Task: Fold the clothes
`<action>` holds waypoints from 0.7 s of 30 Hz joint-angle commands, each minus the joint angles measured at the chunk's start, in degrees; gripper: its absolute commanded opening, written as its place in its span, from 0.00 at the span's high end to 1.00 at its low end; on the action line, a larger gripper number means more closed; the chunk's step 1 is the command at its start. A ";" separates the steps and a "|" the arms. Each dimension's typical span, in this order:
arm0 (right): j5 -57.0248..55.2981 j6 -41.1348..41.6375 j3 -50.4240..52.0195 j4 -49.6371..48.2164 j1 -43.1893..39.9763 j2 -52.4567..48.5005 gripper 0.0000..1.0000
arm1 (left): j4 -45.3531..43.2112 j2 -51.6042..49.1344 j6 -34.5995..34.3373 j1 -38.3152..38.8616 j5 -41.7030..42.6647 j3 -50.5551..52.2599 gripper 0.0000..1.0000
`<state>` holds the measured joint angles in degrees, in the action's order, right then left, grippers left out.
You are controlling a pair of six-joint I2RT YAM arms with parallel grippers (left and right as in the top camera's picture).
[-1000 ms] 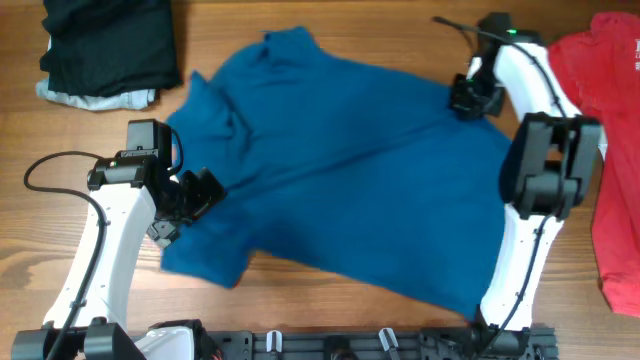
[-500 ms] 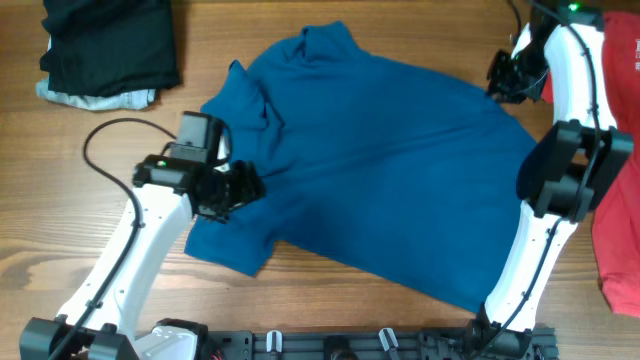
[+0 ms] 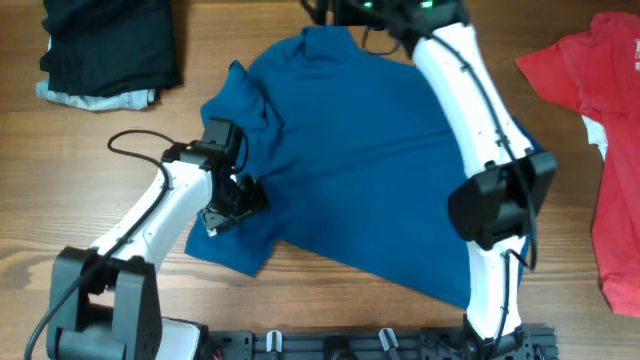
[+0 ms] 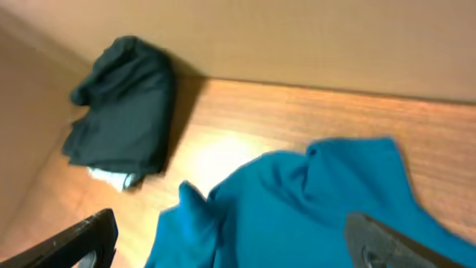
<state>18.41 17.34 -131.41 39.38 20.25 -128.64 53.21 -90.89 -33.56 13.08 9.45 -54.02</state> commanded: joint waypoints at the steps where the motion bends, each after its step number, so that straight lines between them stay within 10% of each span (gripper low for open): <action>1: -7.82 4.66 -0.48 -4.22 -1.03 -7.32 0.01 | 1.09 -0.31 -0.35 0.20 0.74 0.50 0.16; 12: -0.79 1.79 -0.48 -18.82 0.26 -25.68 0.01 | 1.68 -0.31 -0.35 0.22 0.74 0.50 0.12; 21: -19.32 -0.70 -0.48 -20.90 5.84 -26.12 0.01 | 1.46 -0.31 -0.35 0.22 0.74 0.50 0.09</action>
<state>7.92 17.47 -131.39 18.76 25.47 -153.47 54.78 -90.91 -33.56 13.08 9.50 -53.93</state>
